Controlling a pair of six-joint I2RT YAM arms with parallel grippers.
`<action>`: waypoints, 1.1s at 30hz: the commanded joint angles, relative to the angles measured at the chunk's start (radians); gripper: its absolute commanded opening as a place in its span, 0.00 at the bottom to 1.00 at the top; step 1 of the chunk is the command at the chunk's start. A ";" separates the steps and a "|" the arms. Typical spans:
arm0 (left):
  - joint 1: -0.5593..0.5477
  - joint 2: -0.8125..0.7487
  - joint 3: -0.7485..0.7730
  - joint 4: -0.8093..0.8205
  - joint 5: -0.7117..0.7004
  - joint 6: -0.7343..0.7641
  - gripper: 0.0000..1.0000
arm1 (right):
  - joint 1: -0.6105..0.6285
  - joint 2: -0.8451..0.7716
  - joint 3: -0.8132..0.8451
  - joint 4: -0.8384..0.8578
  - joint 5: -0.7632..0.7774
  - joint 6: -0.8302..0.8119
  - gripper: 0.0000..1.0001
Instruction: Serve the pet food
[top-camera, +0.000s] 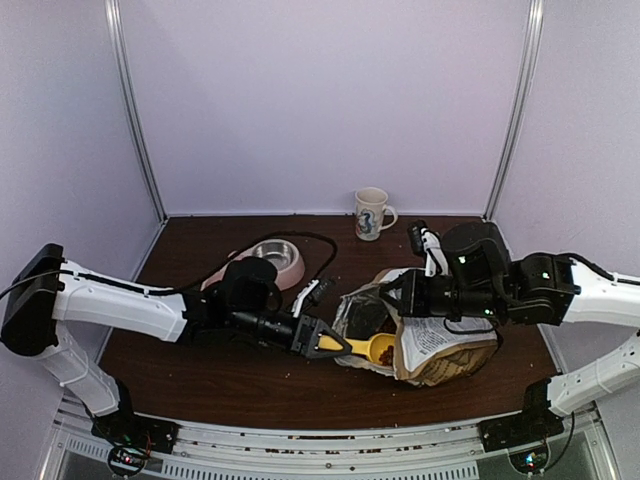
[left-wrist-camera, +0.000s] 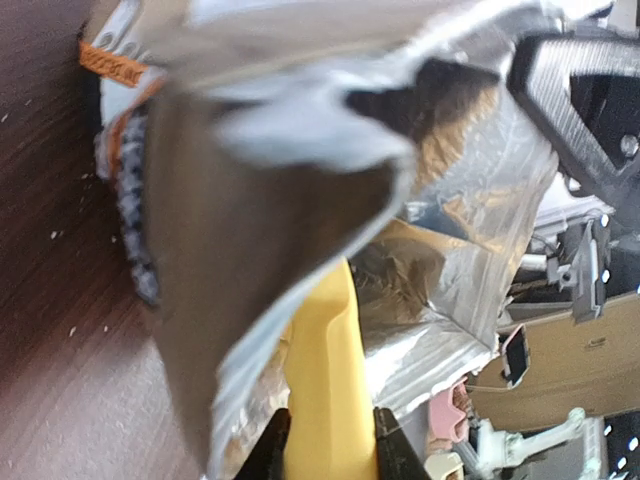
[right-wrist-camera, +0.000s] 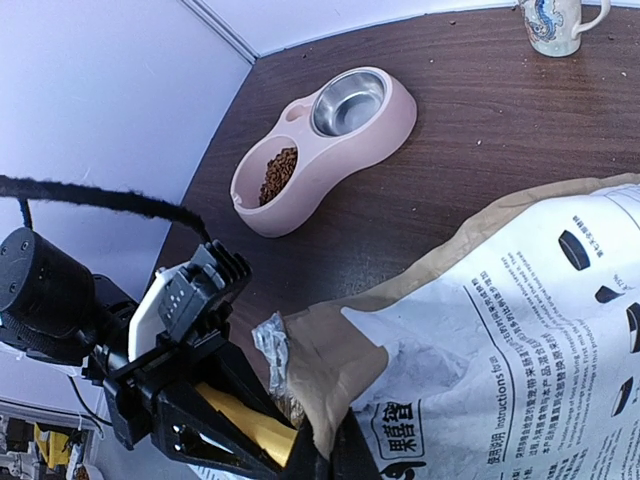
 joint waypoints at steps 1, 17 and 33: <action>0.038 -0.072 -0.085 0.161 -0.037 -0.183 0.00 | -0.009 -0.048 -0.006 0.084 0.041 0.018 0.00; 0.148 -0.270 -0.277 0.353 -0.008 -0.369 0.00 | -0.029 -0.100 -0.029 0.069 0.077 0.028 0.00; 0.180 -0.419 -0.277 0.285 0.073 -0.358 0.00 | -0.045 -0.129 -0.052 0.080 0.107 0.056 0.00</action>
